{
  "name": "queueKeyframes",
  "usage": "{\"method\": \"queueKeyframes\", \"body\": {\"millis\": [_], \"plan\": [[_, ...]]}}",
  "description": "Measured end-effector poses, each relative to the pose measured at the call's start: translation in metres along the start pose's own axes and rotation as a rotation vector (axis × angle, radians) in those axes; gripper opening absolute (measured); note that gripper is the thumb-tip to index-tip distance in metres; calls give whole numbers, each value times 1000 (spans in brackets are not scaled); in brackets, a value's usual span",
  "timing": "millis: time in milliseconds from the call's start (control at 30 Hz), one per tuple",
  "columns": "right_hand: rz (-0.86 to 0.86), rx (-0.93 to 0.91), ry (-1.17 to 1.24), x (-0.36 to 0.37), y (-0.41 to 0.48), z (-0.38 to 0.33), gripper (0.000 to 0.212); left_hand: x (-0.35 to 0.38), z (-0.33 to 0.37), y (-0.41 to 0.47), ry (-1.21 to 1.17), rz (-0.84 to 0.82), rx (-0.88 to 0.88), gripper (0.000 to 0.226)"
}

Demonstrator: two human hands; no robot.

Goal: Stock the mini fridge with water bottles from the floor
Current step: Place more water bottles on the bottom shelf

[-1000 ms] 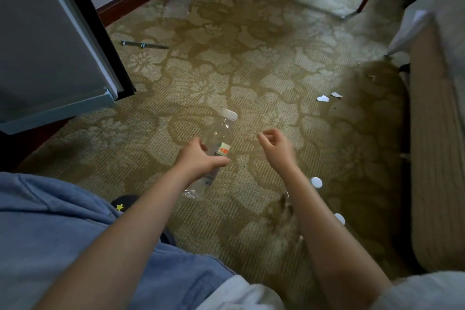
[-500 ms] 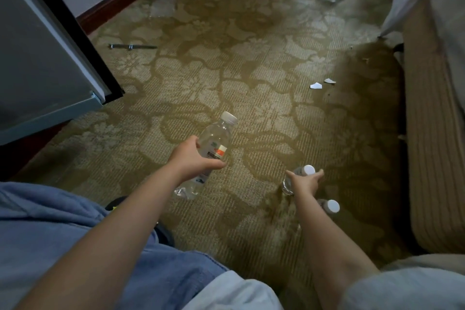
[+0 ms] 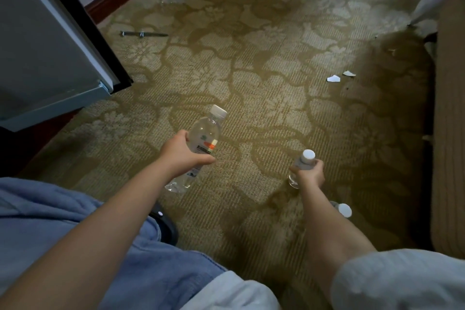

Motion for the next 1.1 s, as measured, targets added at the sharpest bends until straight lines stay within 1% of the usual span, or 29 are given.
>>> {"method": "queueKeyframes", "body": {"millis": [167, 233, 267, 367, 400, 500, 633, 733, 767, 833, 867, 900, 933, 1000, 1100], "plan": [[-63, -154, 5, 16, -24, -21, 60, -9, 4, -3, -5, 47, 13, 75], [-103, -227, 4, 26, -38, -33, 59, -12, 7, -5, -23, 74, 22, 78], [-125, -261, 15, 32, -46, -40, 57, -15, 9, -6, -38, 91, 24, 80], [-205, -358, 83, 52, -69, -62, 64, -27, 15, -12, -139, 149, 46, 85], [-232, -393, 108, 59, -78, -71, 61, -33, 17, -15, -178, 175, 61, 82], [-335, -497, 181, 80, -122, -109, 47, -58, 20, -24, -276, 274, 123, 61], [-471, -620, 277, 110, -189, -166, 43, -114, 22, -38, -389, 464, 197, 48], [-601, -662, 334, 135, -242, -203, 46, -166, 19, -53, -466, 588, 225, 45], [-638, -688, 337, 142, -261, -215, 47, -184, 16, -58, -507, 624, 229, 45], [-697, -743, 327, 158, -297, -235, 50, -220, 7, -71, -605, 697, 233, 56], [-720, -773, 310, 166, -315, -243, 52, -237, 2, -79, -643, 730, 243, 58], [-741, -808, 285, 174, -333, -251, 53, -253, -4, -86, -667, 766, 252, 55], [-765, -840, 261, 183, -350, -258, 55, -269, -10, -96, -674, 807, 255, 53], [-810, -900, 218, 200, -386, -269, 61, -299, -25, -113, -673, 895, 240, 63], [-839, -987, 151, 226, -439, -278, 77, -337, -57, -141, -675, 1014, 222, 68]]}}
Point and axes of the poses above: each hand's wrist, its own y-axis towards the middle knuckle, its own x-axis out of the palm, z = x × y, the point moved 4 cm from there along y, towards the middle knuckle, and after that the axes turned 4 degrees about -y, right-handed, at the moved point
